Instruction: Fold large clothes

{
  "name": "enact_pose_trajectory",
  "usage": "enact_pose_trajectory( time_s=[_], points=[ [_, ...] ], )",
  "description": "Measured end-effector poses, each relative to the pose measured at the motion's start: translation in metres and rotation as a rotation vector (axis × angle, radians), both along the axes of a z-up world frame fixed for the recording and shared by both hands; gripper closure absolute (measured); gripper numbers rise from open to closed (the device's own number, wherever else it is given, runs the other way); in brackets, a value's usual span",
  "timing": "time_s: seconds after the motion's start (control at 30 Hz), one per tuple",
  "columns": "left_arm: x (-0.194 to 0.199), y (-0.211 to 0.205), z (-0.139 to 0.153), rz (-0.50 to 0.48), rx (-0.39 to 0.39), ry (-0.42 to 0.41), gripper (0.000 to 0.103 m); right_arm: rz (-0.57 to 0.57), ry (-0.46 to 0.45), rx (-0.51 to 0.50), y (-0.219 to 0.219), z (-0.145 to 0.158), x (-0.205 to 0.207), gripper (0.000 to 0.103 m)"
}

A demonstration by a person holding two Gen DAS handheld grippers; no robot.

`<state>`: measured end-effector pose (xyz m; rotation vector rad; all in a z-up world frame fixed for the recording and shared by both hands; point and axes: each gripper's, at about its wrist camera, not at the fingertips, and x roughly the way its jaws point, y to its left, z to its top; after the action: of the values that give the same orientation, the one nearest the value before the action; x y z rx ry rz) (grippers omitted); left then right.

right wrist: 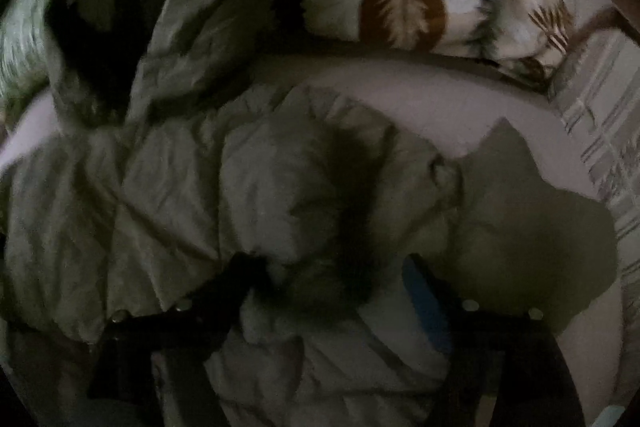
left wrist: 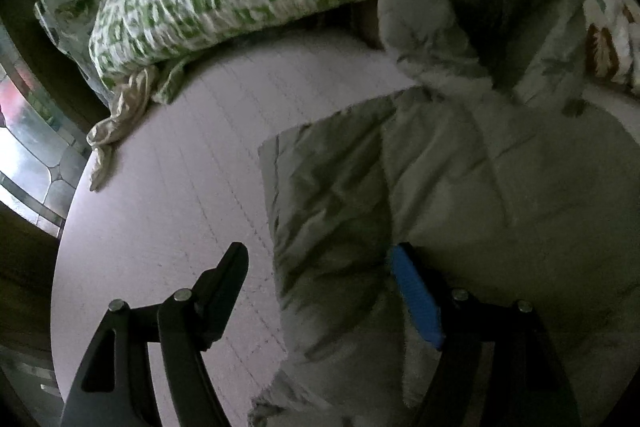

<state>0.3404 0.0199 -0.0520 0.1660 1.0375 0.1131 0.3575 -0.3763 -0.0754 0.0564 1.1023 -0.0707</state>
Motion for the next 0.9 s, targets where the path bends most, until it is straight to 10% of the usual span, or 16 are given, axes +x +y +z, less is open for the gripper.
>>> enact_pose_trajectory(
  time_s=[0.63, 0.9],
  points=[
    [-0.011, -0.130, 0.009, -0.147, -0.012, 0.019, 0.028, -0.578, 0.064, 0.170, -0.336, -0.006, -0.100, 0.022],
    [0.001, -0.143, -0.003, -0.133, -0.003, 0.039, 0.027, -0.738, 0.062, 0.267, -0.402, -0.033, -0.111, 0.022]
  ],
)
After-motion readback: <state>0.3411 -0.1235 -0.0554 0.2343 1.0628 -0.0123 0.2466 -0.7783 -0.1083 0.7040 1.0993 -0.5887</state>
